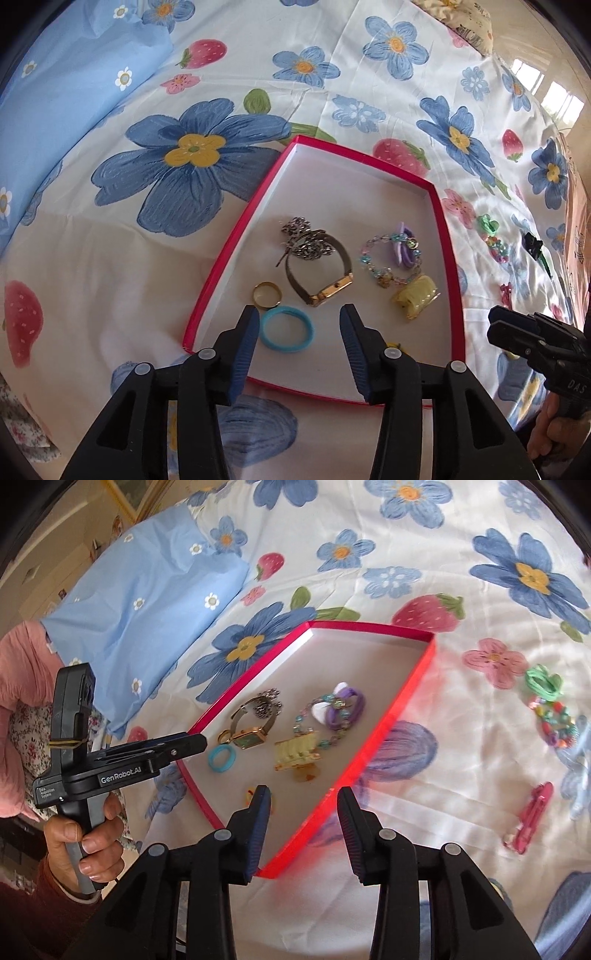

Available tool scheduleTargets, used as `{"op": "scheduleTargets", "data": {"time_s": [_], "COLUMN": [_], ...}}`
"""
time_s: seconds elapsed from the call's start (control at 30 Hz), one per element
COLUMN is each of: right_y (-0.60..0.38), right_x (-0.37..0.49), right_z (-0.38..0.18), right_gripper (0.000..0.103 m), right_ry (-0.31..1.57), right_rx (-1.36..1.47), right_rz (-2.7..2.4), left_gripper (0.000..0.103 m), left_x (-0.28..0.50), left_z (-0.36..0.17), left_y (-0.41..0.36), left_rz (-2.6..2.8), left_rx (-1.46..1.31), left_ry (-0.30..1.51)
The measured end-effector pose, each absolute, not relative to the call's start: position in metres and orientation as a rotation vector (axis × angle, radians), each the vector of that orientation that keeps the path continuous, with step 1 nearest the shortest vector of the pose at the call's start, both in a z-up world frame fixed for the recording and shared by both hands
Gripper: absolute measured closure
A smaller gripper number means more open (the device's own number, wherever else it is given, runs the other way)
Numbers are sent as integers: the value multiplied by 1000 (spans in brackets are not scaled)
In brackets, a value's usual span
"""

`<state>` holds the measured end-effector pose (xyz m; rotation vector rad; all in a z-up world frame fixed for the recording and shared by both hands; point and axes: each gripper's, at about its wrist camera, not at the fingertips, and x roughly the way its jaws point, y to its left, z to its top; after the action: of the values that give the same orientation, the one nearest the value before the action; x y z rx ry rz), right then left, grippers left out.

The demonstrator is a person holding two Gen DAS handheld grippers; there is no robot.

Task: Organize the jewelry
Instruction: 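Grasp the green hair tie with the left tool while the right tool grasps the bead bracelet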

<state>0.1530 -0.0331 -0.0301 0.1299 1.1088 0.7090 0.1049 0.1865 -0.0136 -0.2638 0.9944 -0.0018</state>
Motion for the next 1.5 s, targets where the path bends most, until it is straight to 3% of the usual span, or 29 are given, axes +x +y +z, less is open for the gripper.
{"op": "scheduleTargets", "data": {"time_s": [0.23, 0.9, 1.5], "right_y": [-74, -182, -220], "right_x": [153, 164, 220], "right_z": [-22, -24, -47], "right_gripper": [63, 61, 61], "right_ry": [1076, 1030, 1031], "right_rx": [180, 300, 341], "right_rz": [627, 405, 299], "left_gripper": [44, 44, 44], "left_x": [103, 139, 257], "left_z": [-7, 10, -6], "left_y": [169, 92, 6], "left_rz": [-42, -193, -328], "left_rx": [-251, -128, -19], "left_ry": [993, 989, 1007]}}
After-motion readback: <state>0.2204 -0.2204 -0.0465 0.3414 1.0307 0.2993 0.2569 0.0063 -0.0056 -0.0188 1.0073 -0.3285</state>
